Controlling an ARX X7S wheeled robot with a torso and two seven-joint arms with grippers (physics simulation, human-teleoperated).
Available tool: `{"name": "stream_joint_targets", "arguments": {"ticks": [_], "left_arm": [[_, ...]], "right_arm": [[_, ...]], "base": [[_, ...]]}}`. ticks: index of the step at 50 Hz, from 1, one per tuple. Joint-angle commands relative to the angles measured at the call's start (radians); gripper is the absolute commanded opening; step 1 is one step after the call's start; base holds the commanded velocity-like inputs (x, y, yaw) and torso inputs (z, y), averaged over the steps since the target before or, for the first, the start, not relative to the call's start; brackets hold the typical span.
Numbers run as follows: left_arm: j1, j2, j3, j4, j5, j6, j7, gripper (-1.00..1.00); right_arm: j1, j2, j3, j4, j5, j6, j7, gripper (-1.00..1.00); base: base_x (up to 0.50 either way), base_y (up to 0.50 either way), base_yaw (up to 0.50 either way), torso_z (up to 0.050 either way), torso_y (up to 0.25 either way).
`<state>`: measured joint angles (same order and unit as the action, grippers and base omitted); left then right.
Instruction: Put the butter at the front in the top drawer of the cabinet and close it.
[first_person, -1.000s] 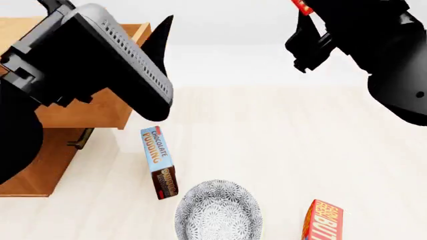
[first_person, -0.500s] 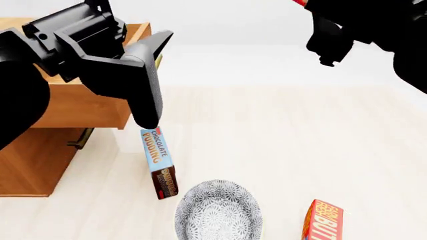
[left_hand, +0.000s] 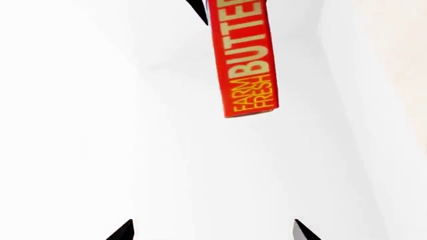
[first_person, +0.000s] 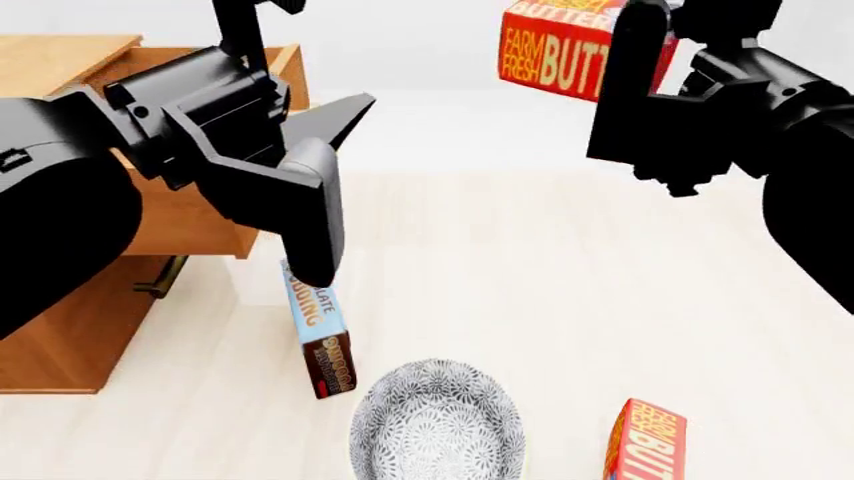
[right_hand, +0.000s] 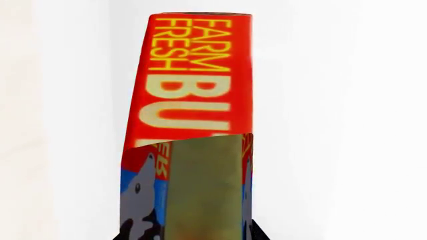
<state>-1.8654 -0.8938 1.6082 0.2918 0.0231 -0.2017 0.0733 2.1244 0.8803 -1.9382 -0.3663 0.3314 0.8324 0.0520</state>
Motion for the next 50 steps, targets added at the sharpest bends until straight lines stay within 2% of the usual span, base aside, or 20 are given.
{"name": "stream_joint_targets", "arguments": {"ticks": [1,28,50], "left_arm": [[0.026,0.028,-0.002,-0.014,-0.006,0.017,-0.018,1.0],[0.09,0.078,0.001,-0.02,-0.021,0.033,-0.05,1.0],[0.126,0.086,0.006,-0.019,-0.025,0.045,-0.06,1.0]], "right_arm": [[0.031,-0.009,-0.028,-0.041,-0.158,0.042,0.0,-1.0],[-0.023,-0.023,0.056,-0.122,-0.072,0.09,0.008,-1.0],[-0.034,-0.055,0.087,-0.12,-0.057,0.071,-0.014,-1.0]], "base": [[0.0,0.0,0.0,0.0,0.0],[0.0,0.0,0.0,0.001,0.001],[0.0,0.0,0.0,0.0,0.001]]}}
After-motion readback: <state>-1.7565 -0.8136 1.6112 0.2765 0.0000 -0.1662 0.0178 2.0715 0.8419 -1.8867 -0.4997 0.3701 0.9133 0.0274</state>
